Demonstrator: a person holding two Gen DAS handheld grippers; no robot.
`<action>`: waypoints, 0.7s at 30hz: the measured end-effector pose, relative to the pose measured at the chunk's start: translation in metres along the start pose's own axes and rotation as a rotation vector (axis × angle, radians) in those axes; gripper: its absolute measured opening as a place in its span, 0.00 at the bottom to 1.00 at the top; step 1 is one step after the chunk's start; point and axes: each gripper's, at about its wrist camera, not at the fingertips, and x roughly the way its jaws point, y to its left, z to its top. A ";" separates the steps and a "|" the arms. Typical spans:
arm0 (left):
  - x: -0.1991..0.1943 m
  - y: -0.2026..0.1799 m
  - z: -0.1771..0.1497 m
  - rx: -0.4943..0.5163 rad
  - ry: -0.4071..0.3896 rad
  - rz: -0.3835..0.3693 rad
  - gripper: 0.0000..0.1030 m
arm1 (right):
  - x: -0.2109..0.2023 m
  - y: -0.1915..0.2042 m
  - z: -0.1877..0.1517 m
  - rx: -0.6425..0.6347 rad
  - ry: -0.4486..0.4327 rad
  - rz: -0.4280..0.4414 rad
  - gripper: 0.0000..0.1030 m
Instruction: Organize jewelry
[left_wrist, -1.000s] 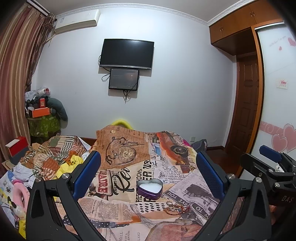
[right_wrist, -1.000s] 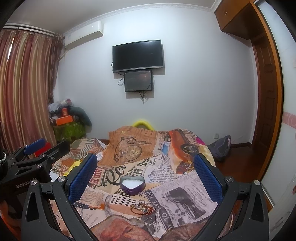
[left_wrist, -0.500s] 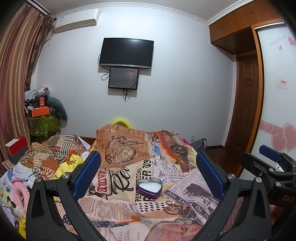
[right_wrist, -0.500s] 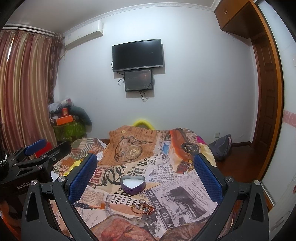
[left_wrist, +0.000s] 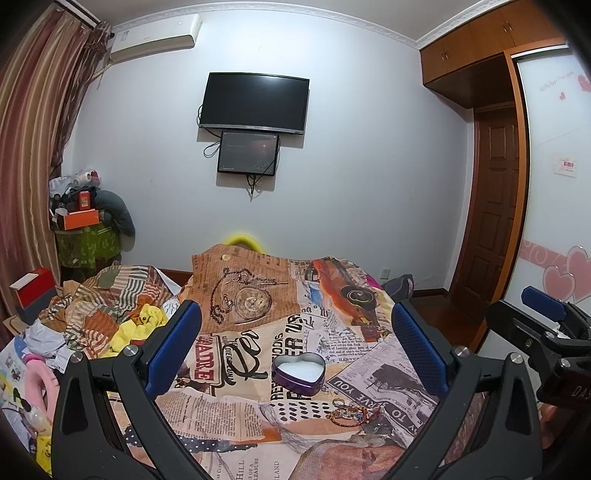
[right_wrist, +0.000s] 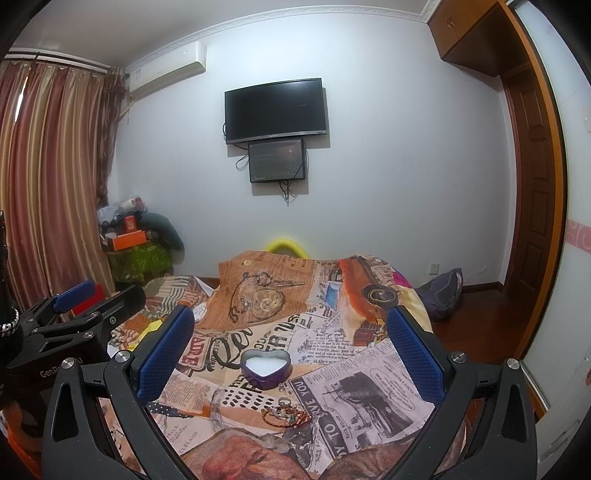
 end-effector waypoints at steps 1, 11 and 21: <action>0.000 0.000 0.000 0.000 0.000 0.000 1.00 | 0.000 0.000 0.000 -0.001 -0.001 0.000 1.00; 0.001 -0.001 -0.001 0.003 0.003 -0.002 1.00 | 0.000 0.001 0.001 0.000 -0.003 0.002 1.00; 0.002 -0.002 -0.002 0.006 0.012 -0.005 1.00 | 0.000 -0.001 0.001 0.007 0.007 0.001 1.00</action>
